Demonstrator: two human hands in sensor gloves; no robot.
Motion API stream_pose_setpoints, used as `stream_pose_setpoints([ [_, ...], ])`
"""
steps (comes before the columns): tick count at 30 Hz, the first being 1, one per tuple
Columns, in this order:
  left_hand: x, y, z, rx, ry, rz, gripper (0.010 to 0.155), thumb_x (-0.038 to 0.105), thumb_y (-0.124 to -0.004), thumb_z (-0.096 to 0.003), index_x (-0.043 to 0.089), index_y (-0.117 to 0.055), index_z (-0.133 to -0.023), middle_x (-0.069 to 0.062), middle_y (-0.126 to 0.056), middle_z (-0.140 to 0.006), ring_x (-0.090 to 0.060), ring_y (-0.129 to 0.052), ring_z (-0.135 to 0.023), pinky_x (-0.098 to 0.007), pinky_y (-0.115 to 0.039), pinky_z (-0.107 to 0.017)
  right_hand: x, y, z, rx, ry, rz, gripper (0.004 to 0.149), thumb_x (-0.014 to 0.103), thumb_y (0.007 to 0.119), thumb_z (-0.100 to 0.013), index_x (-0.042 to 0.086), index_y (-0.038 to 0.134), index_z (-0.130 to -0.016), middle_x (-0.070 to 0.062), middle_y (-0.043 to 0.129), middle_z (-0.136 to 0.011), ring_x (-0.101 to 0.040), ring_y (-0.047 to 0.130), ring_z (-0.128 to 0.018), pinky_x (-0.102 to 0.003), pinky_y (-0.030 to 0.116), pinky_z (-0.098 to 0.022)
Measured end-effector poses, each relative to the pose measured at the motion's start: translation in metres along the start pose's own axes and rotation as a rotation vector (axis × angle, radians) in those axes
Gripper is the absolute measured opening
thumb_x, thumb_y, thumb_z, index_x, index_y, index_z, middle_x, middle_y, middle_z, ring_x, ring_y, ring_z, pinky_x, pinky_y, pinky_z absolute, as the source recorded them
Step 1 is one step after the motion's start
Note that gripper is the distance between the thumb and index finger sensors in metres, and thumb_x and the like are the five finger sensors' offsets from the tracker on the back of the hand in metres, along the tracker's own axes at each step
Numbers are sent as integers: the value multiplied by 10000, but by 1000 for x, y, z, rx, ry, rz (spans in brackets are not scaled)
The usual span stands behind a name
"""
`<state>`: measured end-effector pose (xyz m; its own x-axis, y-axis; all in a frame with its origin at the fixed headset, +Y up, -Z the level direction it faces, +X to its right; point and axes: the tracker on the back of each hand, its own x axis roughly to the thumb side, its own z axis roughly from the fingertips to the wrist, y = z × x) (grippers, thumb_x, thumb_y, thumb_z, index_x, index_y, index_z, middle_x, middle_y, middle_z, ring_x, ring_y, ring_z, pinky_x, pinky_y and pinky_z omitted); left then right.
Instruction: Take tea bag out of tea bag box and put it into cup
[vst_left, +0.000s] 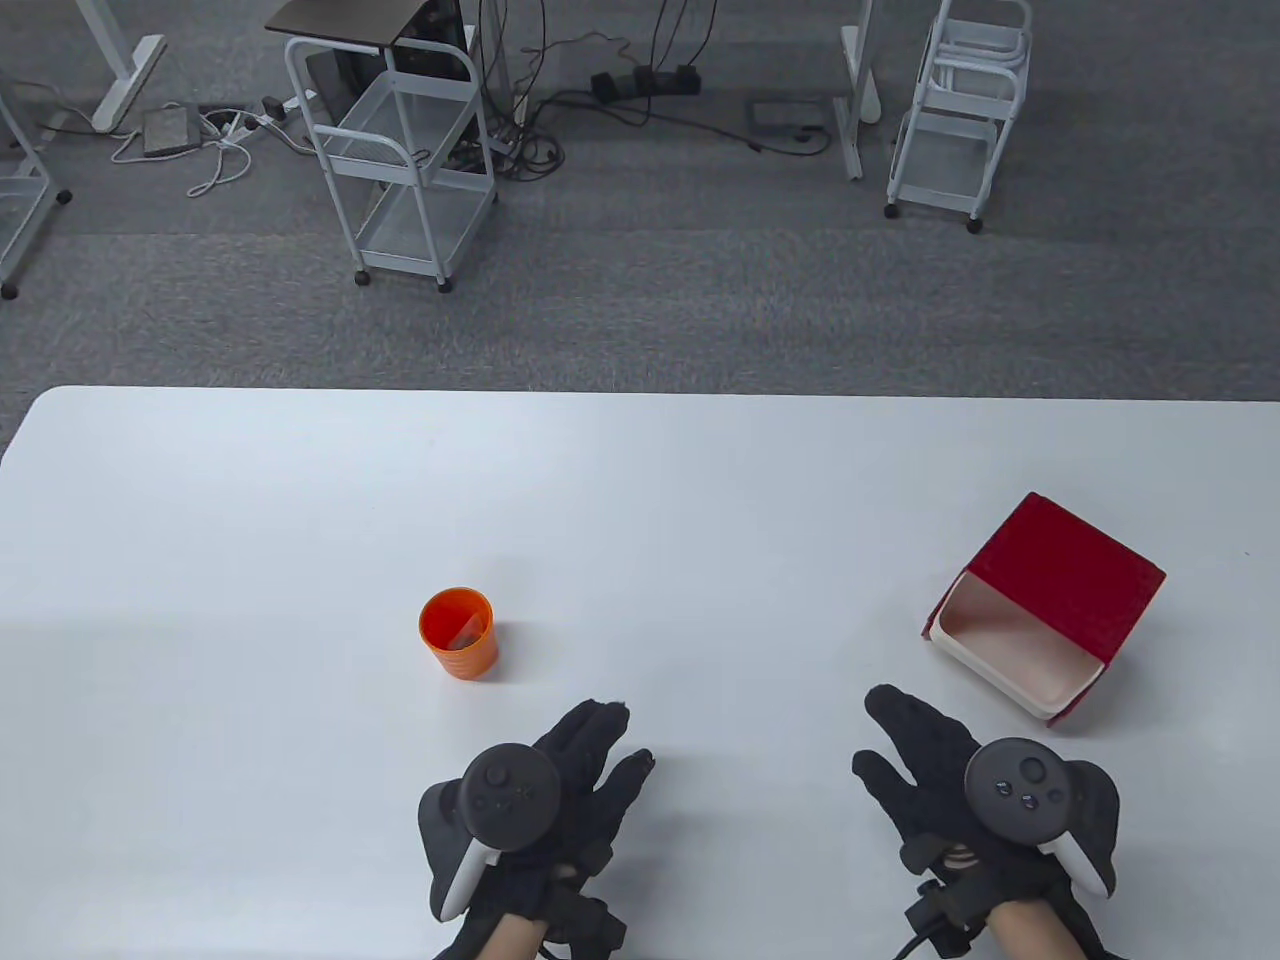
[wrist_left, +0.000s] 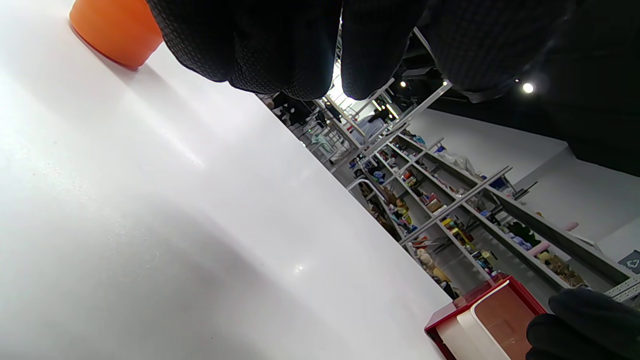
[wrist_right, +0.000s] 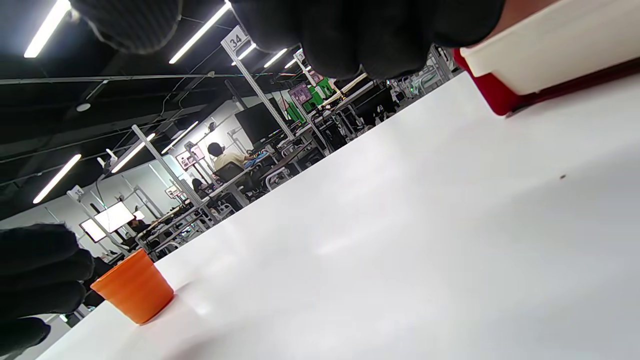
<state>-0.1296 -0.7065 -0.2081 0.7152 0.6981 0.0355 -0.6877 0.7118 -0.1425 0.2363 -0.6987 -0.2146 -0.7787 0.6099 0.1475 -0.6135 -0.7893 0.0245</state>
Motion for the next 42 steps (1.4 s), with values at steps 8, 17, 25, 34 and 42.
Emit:
stream_pose_setpoints([
  [8,-1,0,0,-10,9,0,656,611,-676,-490,315,-685,-1075,-62,-671,-1195,-330,-708,-1053,-455,-662,-760,-9,5,2,25,18,-38,678,548,712,-456,166,591,-1003,-191,669,-1037,-485,709,-876,-579,624,-662],
  [17,-1,-1,-1,-18,5,-10,656,612,-677,-488,315,-689,-1072,-62,-671,-1194,-331,-709,-1053,-457,-662,-759,-10,5,4,24,21,-41,680,548,713,-455,165,590,-1003,-192,670,-1036,-487,707,-876,-579,624,-662],
  [25,-1,-2,-1,-17,3,-17,654,609,-680,-488,310,-694,-1070,-67,-675,-1192,-335,-710,-1050,-460,-662,-757,-11,4,4,21,18,-42,684,549,714,-453,163,589,-1003,-192,669,-1036,-487,708,-874,-580,623,-661],
  [34,-1,-2,-1,-20,9,-24,656,608,-681,-488,308,-694,-1071,-67,-676,-1190,-338,-710,-1048,-462,-662,-755,-12,4,5,28,20,-40,684,548,715,-453,159,590,-1002,-194,670,-1034,-489,708,-874,-581,621,-661],
  [42,-2,-3,-1,-29,16,-32,654,609,-681,-487,312,-693,-1070,-62,-672,-1194,-335,-711,-1049,-461,-661,-757,-12,4,5,31,21,-37,685,548,715,-453,158,589,-1002,-194,670,-1034,-488,707,-873,-581,621,-662],
])
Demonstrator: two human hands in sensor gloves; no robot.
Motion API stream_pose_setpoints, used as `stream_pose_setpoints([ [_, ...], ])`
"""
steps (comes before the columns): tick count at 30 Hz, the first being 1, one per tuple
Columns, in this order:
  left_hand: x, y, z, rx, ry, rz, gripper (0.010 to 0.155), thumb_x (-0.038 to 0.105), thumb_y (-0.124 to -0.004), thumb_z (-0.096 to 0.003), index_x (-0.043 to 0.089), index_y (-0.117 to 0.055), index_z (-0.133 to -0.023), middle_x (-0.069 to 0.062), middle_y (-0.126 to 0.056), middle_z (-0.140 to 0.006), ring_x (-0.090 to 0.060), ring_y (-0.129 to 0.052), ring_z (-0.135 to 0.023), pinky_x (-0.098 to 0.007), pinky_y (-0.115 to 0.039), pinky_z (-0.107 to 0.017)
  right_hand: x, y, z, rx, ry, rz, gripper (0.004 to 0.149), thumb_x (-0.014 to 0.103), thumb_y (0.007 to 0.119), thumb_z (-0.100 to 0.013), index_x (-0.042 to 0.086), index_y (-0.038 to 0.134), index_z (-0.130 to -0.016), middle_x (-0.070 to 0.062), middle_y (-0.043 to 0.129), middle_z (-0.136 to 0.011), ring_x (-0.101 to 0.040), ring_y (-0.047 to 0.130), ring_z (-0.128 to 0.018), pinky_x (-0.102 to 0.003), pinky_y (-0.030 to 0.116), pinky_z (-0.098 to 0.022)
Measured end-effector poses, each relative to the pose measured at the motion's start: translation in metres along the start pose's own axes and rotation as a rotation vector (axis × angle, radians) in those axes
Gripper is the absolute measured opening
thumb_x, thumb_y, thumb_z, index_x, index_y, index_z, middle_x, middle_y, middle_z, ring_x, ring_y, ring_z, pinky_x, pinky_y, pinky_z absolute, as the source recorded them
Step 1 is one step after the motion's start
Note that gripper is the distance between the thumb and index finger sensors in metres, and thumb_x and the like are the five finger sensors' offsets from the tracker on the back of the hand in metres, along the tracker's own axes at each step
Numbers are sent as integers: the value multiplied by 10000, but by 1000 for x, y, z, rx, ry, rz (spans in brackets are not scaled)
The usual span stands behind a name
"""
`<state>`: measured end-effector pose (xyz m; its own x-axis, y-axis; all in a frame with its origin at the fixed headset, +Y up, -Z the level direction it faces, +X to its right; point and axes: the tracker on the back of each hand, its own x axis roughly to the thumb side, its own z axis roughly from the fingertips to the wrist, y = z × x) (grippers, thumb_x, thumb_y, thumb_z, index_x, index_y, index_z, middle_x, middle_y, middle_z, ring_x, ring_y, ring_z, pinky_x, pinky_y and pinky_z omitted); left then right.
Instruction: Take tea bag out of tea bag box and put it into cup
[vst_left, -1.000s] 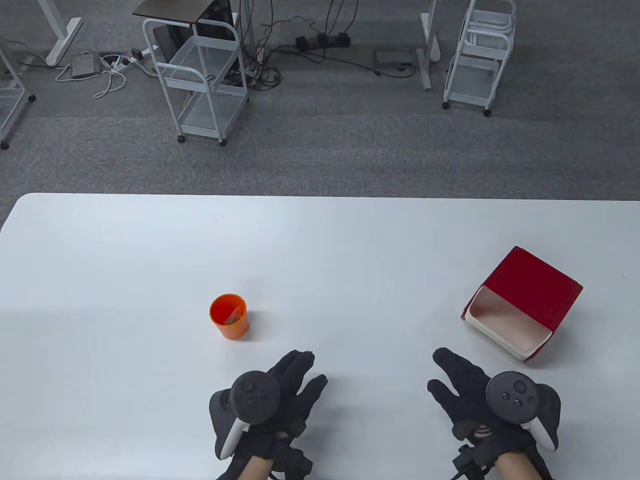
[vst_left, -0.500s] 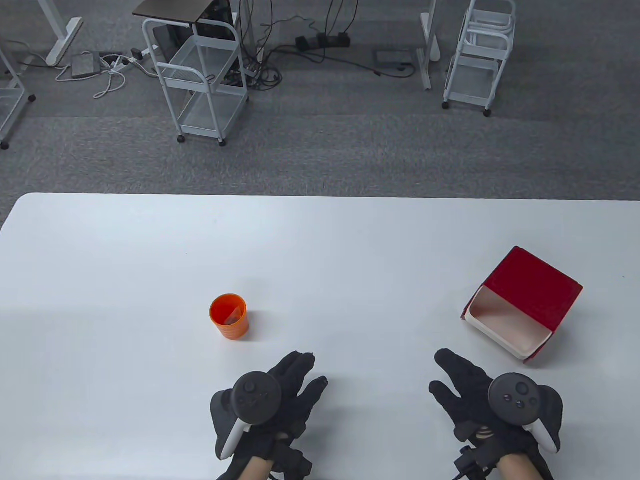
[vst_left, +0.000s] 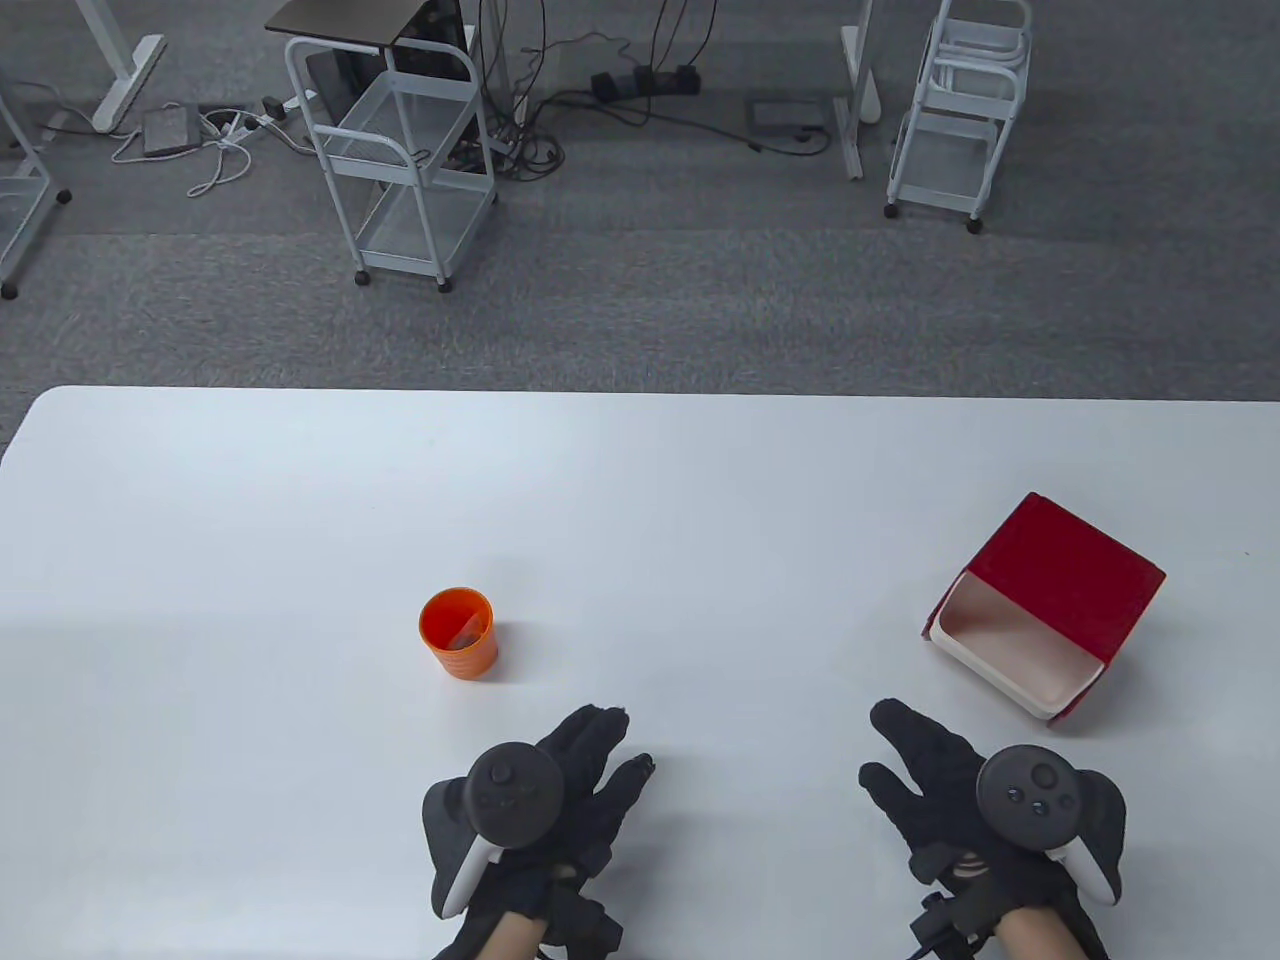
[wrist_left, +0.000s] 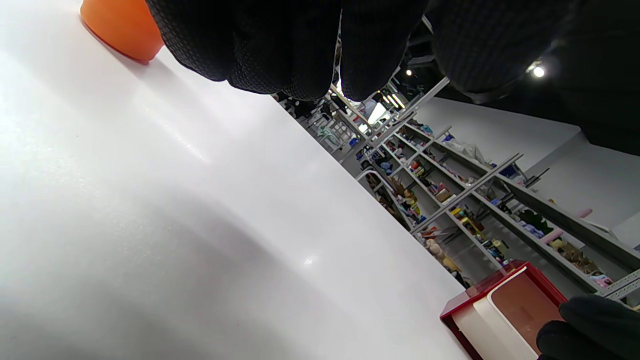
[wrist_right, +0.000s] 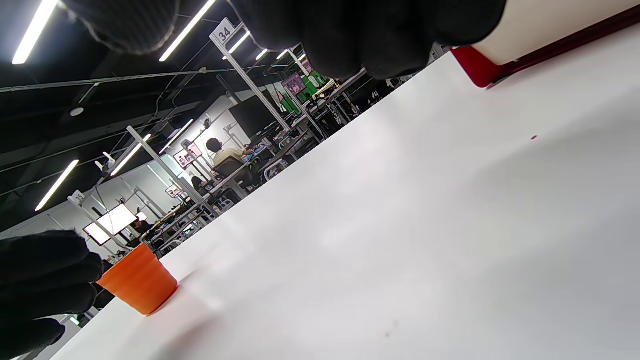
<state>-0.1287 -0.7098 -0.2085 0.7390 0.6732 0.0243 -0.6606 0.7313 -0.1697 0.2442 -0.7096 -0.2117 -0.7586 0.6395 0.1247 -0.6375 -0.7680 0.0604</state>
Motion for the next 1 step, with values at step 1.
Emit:
stream_pose_setpoints([
  [1,0,0,0,-2,2,-1,655,609,-681,-488,310,-693,-1070,-64,-678,-1189,-335,-711,-1050,-461,-661,-757,0,0,0,2,0,0,687,548,716,-453,156,588,-1002,-195,672,-1033,-488,709,-872,-581,622,-660],
])
